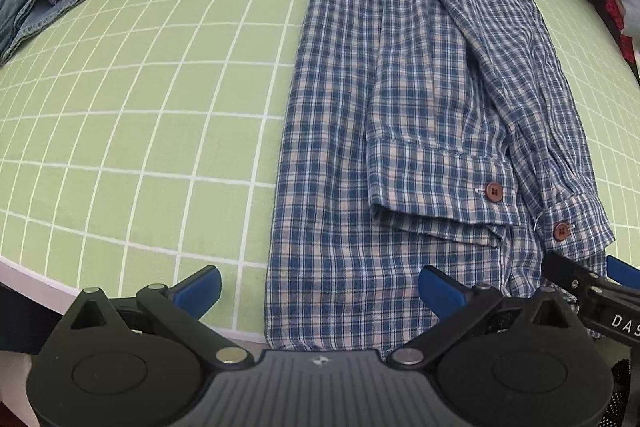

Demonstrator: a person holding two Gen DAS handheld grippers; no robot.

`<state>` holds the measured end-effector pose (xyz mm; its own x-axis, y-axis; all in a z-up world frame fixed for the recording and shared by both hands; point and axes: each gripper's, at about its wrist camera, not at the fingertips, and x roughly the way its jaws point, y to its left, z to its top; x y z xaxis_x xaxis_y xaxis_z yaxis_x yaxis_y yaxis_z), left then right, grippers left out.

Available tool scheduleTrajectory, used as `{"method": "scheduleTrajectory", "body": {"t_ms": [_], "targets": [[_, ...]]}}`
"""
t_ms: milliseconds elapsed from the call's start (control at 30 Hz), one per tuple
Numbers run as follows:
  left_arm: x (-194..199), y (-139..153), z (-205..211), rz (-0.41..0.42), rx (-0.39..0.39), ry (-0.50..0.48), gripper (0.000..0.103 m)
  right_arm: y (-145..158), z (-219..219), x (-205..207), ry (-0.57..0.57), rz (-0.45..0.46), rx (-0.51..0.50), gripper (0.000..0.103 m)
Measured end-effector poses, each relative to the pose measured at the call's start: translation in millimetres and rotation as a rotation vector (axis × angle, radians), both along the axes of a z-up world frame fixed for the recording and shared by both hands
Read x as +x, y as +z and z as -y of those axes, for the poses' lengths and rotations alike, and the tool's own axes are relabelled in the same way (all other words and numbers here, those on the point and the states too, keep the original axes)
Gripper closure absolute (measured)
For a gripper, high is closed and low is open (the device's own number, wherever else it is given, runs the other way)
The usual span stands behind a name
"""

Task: Fold clothes
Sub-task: 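Grasp the shirt hem with both grippers and lift it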

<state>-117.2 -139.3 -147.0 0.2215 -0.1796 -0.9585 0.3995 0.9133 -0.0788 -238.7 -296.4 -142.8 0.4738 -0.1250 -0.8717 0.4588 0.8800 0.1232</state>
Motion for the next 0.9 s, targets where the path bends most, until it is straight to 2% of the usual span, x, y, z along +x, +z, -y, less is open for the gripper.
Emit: {"method": "scheduleTrajectory", "body": {"t_ms": [100, 200, 300, 400, 467, 500, 533, 567, 600, 633, 733, 900], "targets": [[-2.1, -4.3, 0.0, -0.019, 0.006, -0.002, 0.000, -1.4, -4.7, 0.2, 0.019, -0.013, -0.025, 0.000], [-6.1, -4.8, 3.5, -0.006, 0.009, -0.019, 0.001, -3.6, -13.0, 4.1, 0.044, -0.056, -0.077, 0.000], [-10.8, -4.1, 6.3, 0.017, 0.026, -0.034, 0.005, -3.9, -16.6, 4.6, 0.024, -0.068, -0.079, 0.000], [-15.4, -0.7, 10.6, 0.056, 0.055, -0.064, 0.018, -3.4, -17.6, 4.6, 0.012, -0.085, -0.067, 0.000], [-17.8, 3.6, 10.3, 0.074, 0.040, -0.086, 0.037, -2.1, -18.0, 4.5, 0.031, -0.090, -0.051, 0.001], [-18.9, 5.6, 11.2, 0.082, 0.034, -0.102, 0.044, 0.1, -19.8, 5.2, 0.048, -0.084, -0.052, 0.008], [-19.5, 7.5, 11.8, 0.087, 0.025, -0.111, 0.059, 3.1, -22.5, 5.2, 0.068, -0.070, -0.058, 0.024], [-19.6, 9.4, 12.1, 0.088, 0.013, -0.111, 0.081, 6.9, -24.9, 4.8, 0.090, -0.049, -0.061, 0.036], [-18.3, 10.6, 11.8, 0.073, -0.011, -0.106, 0.095, 10.1, -26.1, 4.6, 0.114, -0.030, -0.057, 0.068], [-15.7, 11.2, 10.8, 0.043, -0.048, -0.095, 0.101, 11.4, -24.2, 5.0, 0.125, -0.026, -0.038, 0.088], [-7.1, 19.5, 7.8, 0.004, -0.121, -0.059, 0.101, 15.7, -13.0, 5.5, 0.119, -0.009, 0.041, 0.096], [6.1, 61.4, 12.7, 0.046, -0.234, -0.041, 0.101, 50.0, 4.2, 8.4, 0.076, 0.094, 0.097, 0.097]]}}
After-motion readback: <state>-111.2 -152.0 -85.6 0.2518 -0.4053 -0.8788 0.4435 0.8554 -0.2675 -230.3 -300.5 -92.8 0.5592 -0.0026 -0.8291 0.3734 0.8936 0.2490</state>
